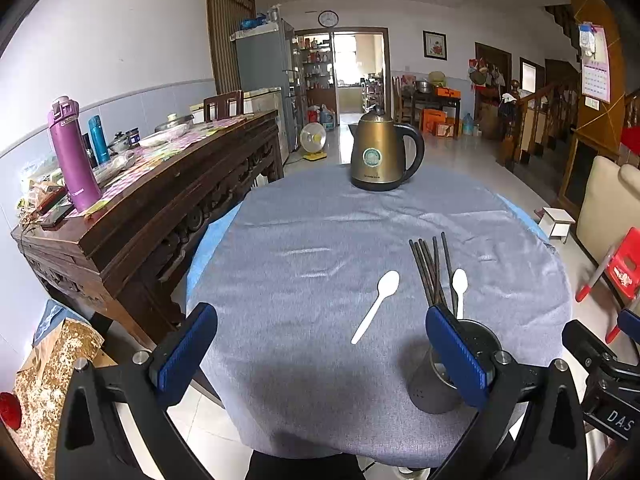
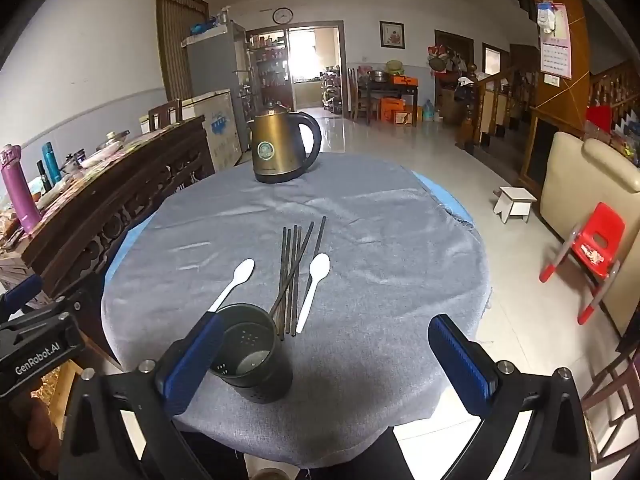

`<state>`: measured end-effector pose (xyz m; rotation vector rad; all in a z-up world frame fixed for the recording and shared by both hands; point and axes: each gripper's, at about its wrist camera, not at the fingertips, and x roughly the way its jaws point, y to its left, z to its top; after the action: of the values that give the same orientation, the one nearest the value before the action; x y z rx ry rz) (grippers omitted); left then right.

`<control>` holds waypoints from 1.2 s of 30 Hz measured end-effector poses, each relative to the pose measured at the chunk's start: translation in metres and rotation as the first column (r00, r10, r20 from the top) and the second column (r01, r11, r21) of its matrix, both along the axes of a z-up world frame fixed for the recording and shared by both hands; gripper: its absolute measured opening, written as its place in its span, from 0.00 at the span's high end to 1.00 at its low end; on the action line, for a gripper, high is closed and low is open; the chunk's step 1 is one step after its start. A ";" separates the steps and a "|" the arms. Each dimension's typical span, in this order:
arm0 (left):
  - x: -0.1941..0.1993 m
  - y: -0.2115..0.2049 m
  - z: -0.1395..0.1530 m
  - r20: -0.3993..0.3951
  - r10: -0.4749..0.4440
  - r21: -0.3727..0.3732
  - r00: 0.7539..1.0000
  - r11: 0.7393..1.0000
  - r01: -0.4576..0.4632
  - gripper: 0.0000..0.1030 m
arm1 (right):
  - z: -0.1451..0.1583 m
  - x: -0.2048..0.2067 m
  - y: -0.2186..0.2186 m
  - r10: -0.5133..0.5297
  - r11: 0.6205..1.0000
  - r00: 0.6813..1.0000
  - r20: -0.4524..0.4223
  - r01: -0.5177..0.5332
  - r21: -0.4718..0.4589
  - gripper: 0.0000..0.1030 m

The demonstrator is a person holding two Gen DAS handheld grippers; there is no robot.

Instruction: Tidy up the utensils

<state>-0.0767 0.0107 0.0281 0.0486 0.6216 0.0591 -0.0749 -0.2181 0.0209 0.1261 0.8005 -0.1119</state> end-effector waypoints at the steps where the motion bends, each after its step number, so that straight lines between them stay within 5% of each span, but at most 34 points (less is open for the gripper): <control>1: 0.000 0.000 0.000 0.002 -0.001 0.001 1.000 1.000 0.001 0.00 | -0.004 -0.004 0.007 0.015 1.000 1.000 0.007 -0.015 -0.001 0.00; 36: -0.005 0.004 0.000 0.014 -0.005 0.007 1.000 1.000 0.005 0.00 | -0.004 -0.015 0.034 0.020 1.000 1.000 -0.018 -0.020 0.001 0.00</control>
<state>-0.0812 0.0149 0.0286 0.0566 0.6072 0.0564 -0.0901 -0.1844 0.0173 0.1178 0.8194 -0.0938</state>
